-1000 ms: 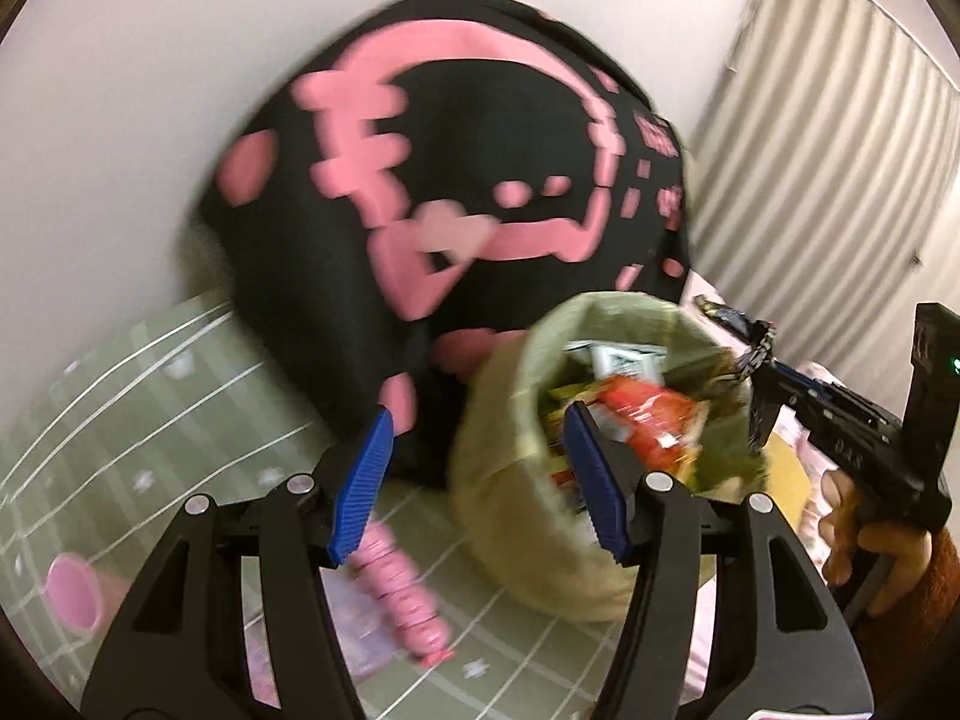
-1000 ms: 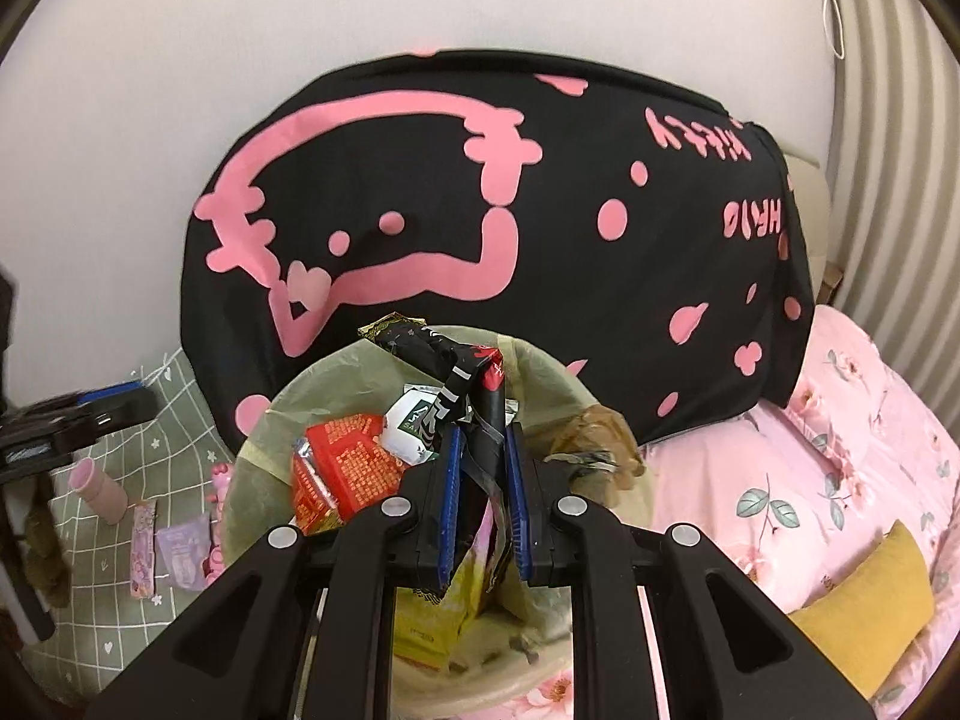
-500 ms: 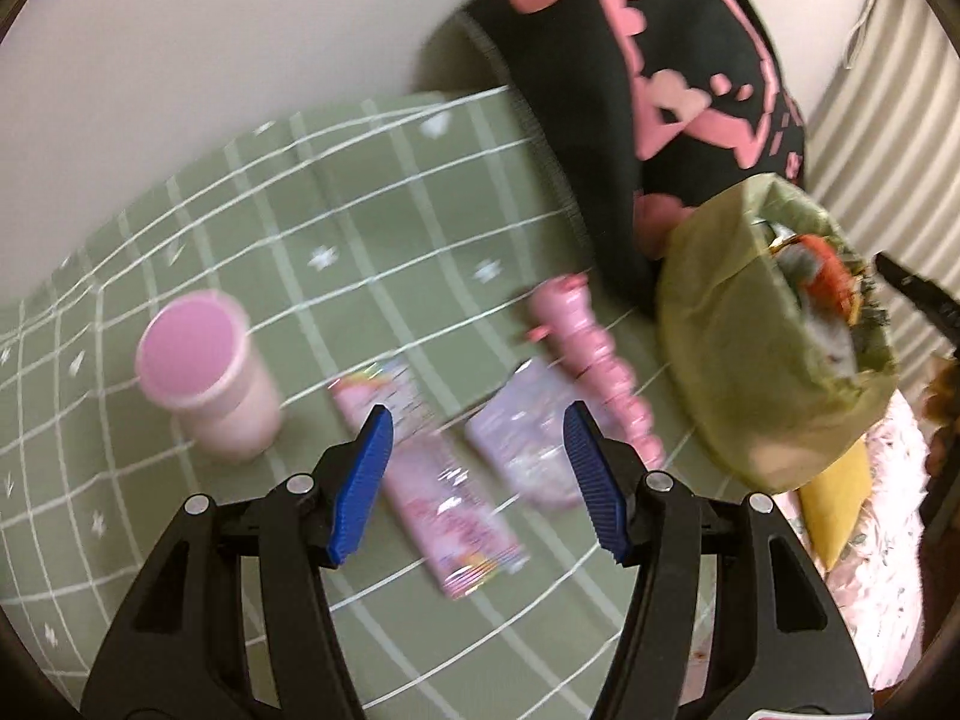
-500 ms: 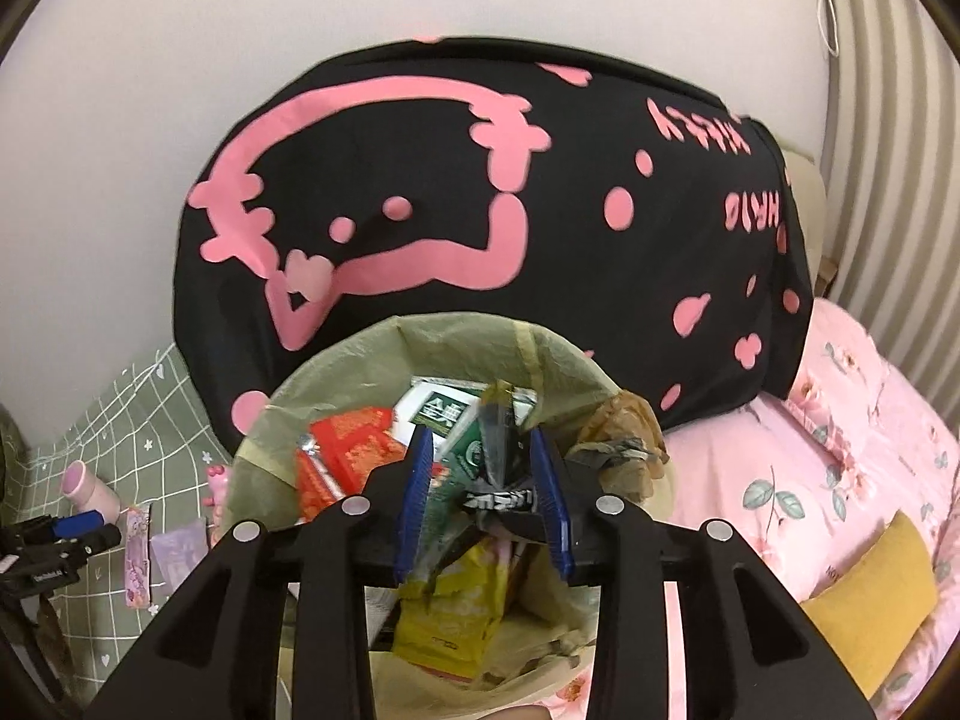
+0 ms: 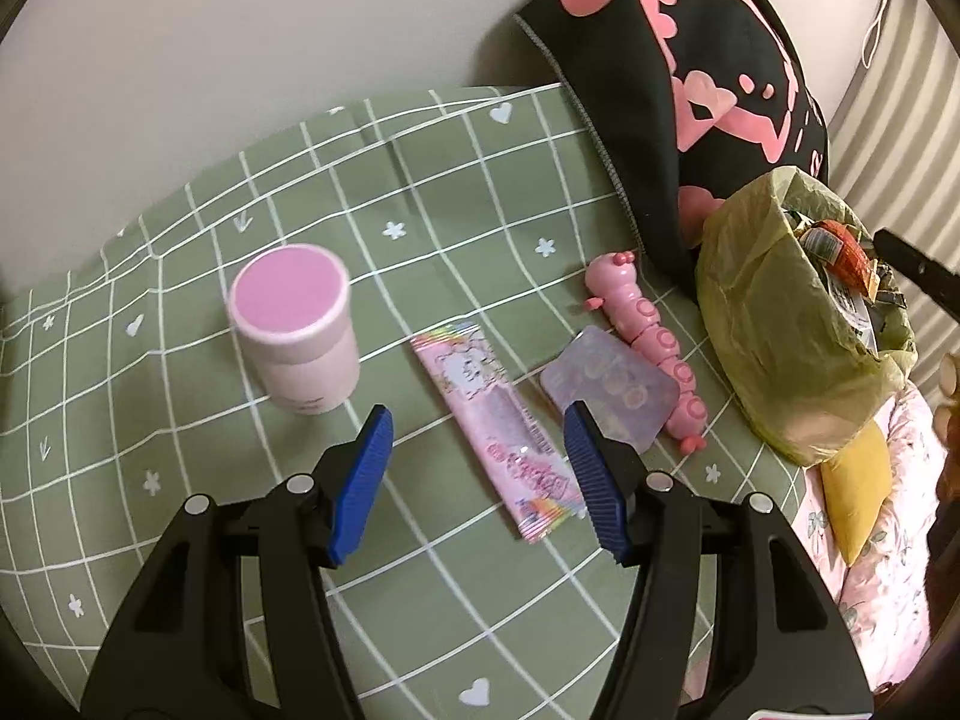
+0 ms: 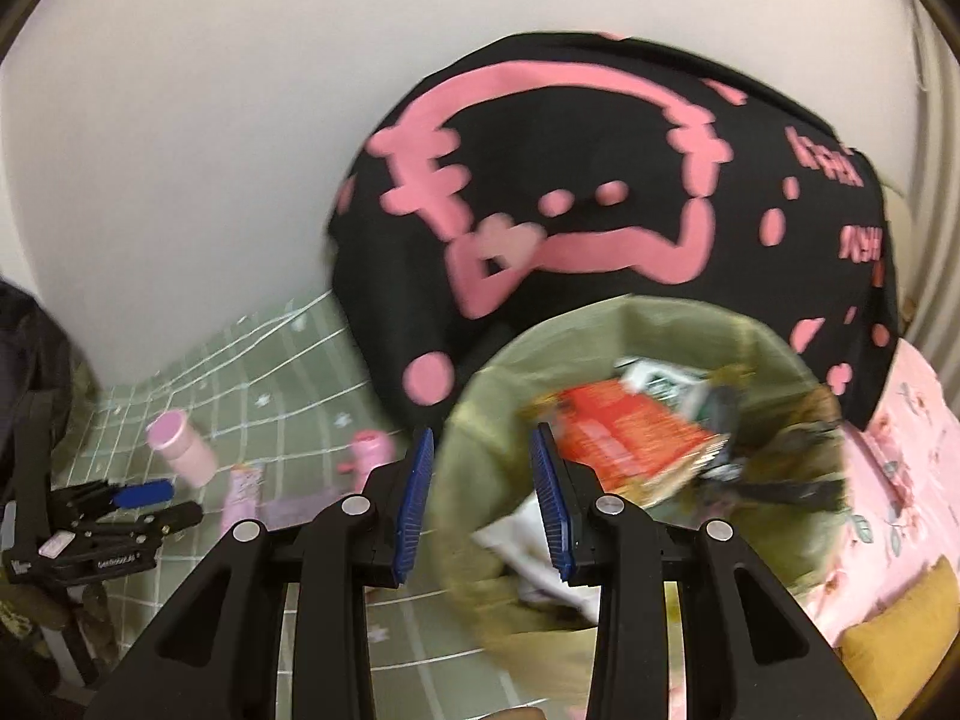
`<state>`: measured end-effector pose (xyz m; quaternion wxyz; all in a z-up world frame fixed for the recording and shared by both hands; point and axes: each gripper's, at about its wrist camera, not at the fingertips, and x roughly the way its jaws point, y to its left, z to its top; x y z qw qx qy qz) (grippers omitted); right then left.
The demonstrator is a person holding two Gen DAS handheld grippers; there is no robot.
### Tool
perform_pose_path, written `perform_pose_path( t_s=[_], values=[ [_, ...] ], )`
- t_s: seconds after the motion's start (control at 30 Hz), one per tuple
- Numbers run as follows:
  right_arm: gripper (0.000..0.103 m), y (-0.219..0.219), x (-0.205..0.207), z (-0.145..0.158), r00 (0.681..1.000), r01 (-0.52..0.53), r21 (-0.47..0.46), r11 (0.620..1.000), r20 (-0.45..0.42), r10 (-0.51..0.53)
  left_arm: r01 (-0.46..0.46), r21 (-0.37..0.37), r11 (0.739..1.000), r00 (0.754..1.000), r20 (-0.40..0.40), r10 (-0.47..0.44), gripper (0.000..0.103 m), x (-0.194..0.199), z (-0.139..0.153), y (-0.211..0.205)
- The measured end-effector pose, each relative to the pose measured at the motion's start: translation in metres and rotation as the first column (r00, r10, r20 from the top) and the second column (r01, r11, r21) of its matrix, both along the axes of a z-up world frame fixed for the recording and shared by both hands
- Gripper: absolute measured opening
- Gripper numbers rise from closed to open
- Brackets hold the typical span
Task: Collect trash
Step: 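Move both tools back over the pink wrapper and lavender packet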
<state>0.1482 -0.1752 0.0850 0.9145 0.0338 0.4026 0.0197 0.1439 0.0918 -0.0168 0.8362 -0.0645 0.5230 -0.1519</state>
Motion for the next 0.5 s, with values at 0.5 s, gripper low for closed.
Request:
perform_pose_path(
  t_s=[0.5],
  values=[
    [0.032,0.090,-0.007,-0.110,0.952,-0.101,0.180,0.978,-0.269,0.148,-0.053,-0.011,0.999,0.998,-0.023,0.053,0.056,0.004,-0.006,0.043]
  ],
)
